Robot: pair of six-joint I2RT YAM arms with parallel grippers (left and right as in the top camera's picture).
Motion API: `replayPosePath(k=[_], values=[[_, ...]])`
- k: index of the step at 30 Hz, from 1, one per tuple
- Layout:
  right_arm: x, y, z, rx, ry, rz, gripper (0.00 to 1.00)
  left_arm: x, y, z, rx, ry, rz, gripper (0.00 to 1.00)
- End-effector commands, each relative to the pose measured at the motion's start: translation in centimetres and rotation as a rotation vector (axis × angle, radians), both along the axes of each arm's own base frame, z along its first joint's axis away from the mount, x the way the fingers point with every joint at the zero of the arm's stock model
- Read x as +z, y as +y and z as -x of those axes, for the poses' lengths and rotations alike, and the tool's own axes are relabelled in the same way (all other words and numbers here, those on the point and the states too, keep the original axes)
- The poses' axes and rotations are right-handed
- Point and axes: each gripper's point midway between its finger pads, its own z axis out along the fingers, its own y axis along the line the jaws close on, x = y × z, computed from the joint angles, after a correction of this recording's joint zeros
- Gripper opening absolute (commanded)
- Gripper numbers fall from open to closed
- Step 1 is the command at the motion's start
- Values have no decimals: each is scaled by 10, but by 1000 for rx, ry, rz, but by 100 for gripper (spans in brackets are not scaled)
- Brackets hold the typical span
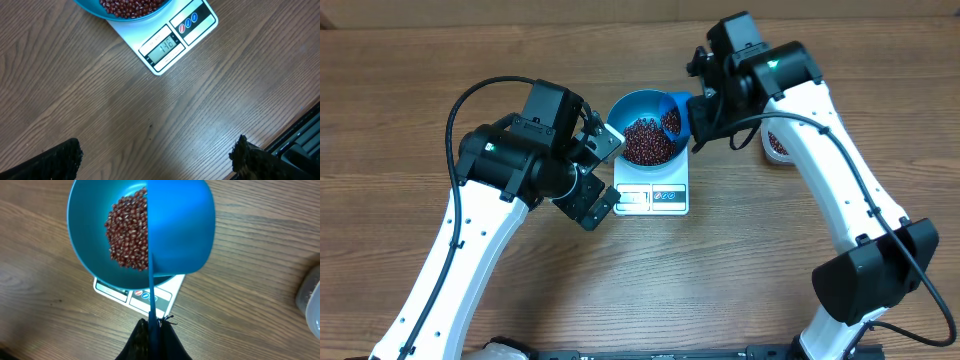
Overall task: Scoop item into bowl and weigh 150g on scale
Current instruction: 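Tilt the scoop with the right gripper, pouring beans into the bowl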
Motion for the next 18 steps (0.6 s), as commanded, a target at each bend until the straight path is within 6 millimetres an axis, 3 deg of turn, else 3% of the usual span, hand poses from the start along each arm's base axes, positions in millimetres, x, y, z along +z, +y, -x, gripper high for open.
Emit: replayPosePath(k=[1, 18], values=[[24, 9, 4, 22, -81, 10, 4, 3, -1, 2, -21, -10, 13, 100], [22, 20, 11, 58, -112, 83, 4, 3, 0, 2, -21, -11, 12, 100]])
